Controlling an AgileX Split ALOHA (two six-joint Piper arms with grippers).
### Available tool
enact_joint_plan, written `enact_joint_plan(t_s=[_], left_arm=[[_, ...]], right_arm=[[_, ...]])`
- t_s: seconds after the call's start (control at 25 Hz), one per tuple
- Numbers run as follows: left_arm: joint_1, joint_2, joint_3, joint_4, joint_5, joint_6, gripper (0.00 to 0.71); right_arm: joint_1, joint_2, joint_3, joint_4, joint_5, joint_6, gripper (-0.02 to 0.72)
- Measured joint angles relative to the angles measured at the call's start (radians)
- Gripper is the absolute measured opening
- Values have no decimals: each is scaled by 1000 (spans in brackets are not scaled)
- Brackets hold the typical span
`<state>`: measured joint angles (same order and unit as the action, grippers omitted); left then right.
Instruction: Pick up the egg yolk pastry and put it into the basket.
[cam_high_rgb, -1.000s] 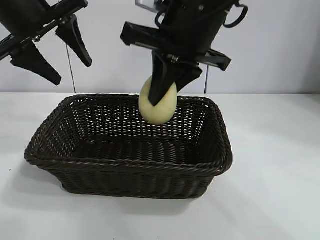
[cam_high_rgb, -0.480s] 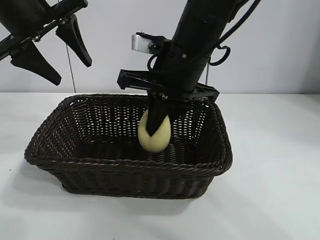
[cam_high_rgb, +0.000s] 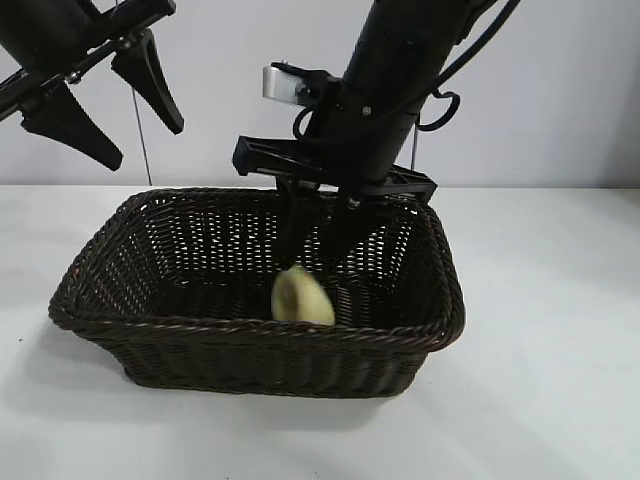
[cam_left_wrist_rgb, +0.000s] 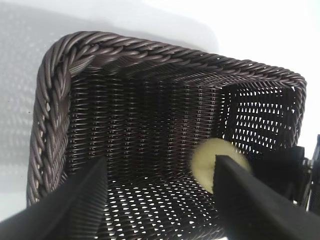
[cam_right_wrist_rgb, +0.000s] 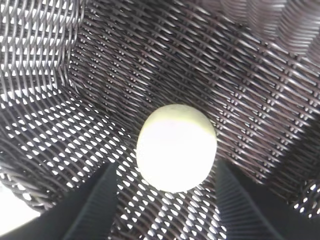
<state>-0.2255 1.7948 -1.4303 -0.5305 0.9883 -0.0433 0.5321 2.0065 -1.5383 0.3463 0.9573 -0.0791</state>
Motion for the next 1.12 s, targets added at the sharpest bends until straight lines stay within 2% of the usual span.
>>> enact_joint_plan(t_s=[0.24, 0.72, 1.12], left_arm=[[0, 0, 0, 0, 0, 0, 452], [0, 0, 0, 0, 0, 0, 452], [0, 0, 0, 0, 0, 0, 452]], right_arm=[[0, -5, 0, 1, -7, 0, 431], [-6, -121, 0, -20, 5, 0, 432], [-153, -208, 0, -28, 88, 0, 432]])
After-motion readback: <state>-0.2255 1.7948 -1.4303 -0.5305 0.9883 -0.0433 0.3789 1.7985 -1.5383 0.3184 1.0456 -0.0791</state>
